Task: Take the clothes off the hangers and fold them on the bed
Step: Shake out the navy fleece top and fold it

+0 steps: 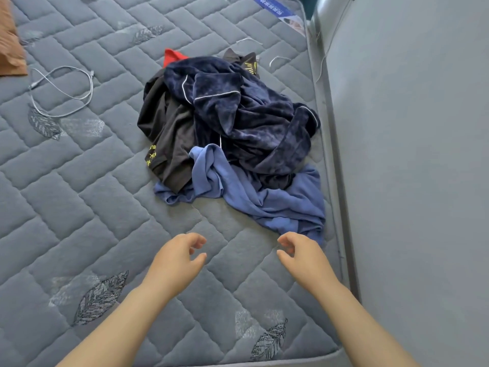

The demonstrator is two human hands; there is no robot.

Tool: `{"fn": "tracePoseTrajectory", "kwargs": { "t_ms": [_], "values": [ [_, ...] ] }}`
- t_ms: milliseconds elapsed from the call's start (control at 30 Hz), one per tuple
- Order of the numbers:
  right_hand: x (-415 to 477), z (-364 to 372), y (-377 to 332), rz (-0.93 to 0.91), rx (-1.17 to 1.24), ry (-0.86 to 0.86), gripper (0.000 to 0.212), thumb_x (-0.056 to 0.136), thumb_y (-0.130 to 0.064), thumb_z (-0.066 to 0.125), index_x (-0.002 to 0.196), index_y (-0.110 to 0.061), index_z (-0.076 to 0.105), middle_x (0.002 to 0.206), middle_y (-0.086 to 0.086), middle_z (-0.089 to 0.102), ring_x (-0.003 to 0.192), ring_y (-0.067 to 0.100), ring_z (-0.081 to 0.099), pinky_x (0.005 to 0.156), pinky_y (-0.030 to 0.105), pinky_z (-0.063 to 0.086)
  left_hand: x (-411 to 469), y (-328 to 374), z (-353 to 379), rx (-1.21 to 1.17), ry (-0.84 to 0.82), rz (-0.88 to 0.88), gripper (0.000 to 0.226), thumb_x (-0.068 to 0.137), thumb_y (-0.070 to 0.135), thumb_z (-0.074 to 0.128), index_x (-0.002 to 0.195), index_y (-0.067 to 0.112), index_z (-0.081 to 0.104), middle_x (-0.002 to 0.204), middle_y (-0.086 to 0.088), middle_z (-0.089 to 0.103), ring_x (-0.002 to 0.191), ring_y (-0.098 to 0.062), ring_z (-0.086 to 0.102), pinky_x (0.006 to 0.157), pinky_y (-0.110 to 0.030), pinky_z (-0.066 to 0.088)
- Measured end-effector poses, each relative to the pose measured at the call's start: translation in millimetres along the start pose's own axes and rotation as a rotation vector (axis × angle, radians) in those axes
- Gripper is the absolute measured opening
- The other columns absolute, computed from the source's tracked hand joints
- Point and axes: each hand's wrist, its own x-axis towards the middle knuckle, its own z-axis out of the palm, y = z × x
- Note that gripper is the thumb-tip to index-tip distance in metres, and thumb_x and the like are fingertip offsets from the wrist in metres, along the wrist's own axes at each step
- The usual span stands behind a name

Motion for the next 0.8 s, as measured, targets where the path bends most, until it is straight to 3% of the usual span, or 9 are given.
{"fn": "tracePoseTrajectory", "kwargs": {
  "t_ms": [267,400,567,667,800],
  "values": [
    [66.4,19.2,-27.0,-0.136,-0.024,0.045,0.030,0.092,-0.023,0.057,0.121,-0.018,0.061,0.116,-0.004,0.063,0.104,0.012,0.058,0.088,0.028,0.046,57.6,-20.8,10.3,0.026,0.006,0.006,0.027,0.089,0.023,0.060,0.116,0.024,0.061,0.111,0.007,0.061,0.097,-0.009,0.058,0.088,-0.029,0.047],
    [103.2,12.1,-46.2,-0.193,-0.052,0.084,0.024,0.092,-0.020,0.054,0.114,-0.014,0.061,0.100,-0.004,0.059,0.092,0.014,0.056,0.078,0.029,0.047,93.5,-16.1,0.6,0.021,0.047,0.032,0.030,0.089,0.023,0.060,0.119,0.023,0.060,0.113,0.006,0.062,0.101,-0.012,0.058,0.090,-0.033,0.047],
    [151.5,0.3,-60.8,-0.211,-0.113,0.144,0.034,0.093,-0.020,0.053,0.126,-0.015,0.057,0.125,0.002,0.059,0.113,0.020,0.054,0.091,0.034,0.046,134.4,-2.4,-14.1,0.024,0.086,0.093,0.031,0.088,0.020,0.059,0.119,0.019,0.060,0.115,0.003,0.061,0.105,-0.017,0.057,0.091,-0.036,0.047],
    [177.3,-3.8,-60.3,-0.205,-0.138,0.158,0.037,0.093,-0.018,0.055,0.130,-0.015,0.055,0.132,0.003,0.055,0.118,0.021,0.052,0.092,0.035,0.046,149.8,4.3,-17.0,0.040,0.106,0.122,0.022,0.087,0.016,0.057,0.108,0.011,0.062,0.108,-0.003,0.063,0.098,-0.022,0.059,0.086,-0.043,0.049],
    [201.1,-1.6,-51.3,-0.209,-0.233,0.174,0.042,0.094,-0.013,0.053,0.135,-0.012,0.045,0.141,0.000,0.041,0.103,0.024,0.058,0.082,0.037,0.050,162.9,5.1,-11.6,0.048,0.074,0.139,0.025,0.089,0.018,0.056,0.114,0.014,0.061,0.113,0.000,0.062,0.102,-0.018,0.058,0.087,-0.038,0.049]
  ]
}}
